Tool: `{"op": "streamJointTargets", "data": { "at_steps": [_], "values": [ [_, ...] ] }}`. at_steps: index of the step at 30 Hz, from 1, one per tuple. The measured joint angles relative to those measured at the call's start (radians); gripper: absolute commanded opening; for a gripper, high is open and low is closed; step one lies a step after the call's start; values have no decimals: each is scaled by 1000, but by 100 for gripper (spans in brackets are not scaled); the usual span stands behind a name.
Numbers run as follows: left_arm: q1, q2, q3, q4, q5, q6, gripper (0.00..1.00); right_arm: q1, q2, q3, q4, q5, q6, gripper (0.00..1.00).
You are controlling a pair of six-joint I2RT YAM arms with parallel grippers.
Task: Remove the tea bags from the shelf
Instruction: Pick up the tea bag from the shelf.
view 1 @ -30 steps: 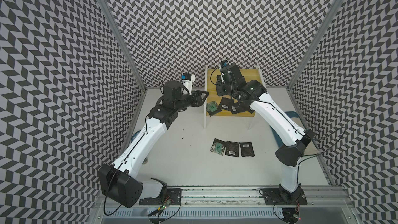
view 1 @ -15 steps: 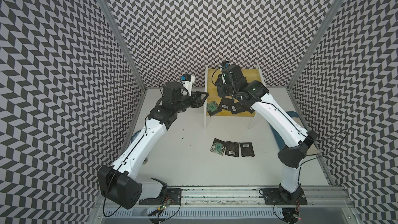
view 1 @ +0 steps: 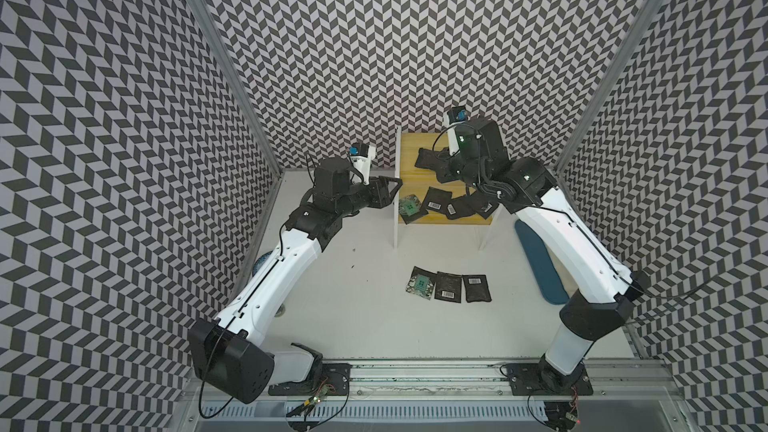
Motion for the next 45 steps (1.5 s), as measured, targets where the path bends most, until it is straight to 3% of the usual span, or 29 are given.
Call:
{"op": "streamJointTargets", "data": {
  "at_steps": [3, 15, 21, 29, 32, 36, 45],
  "values": [
    [0, 0, 0, 0, 0, 0, 53, -1, 1, -16, 12, -8, -3, 61],
    [0, 0, 0, 0, 5, 0, 49, 7, 124, 68, 9, -87, -5, 69],
    [0, 0, -1, 0, 7, 0, 49, 31, 225, 175, -30, -35, -6, 74],
    [0, 0, -14, 4, 8, 0, 49, 64, 274, 197, -68, 111, -6, 74],
    [0, 0, -16, 4, 9, 0, 49, 66, 275, 197, -71, 122, -2, 70],
    [0, 0, -16, 4, 9, 0, 49, 50, 275, 197, -70, 98, 15, 52],
    [0, 0, -21, 8, 10, 0, 49, 23, 239, 143, -49, 83, 22, 26]
  ]
}}
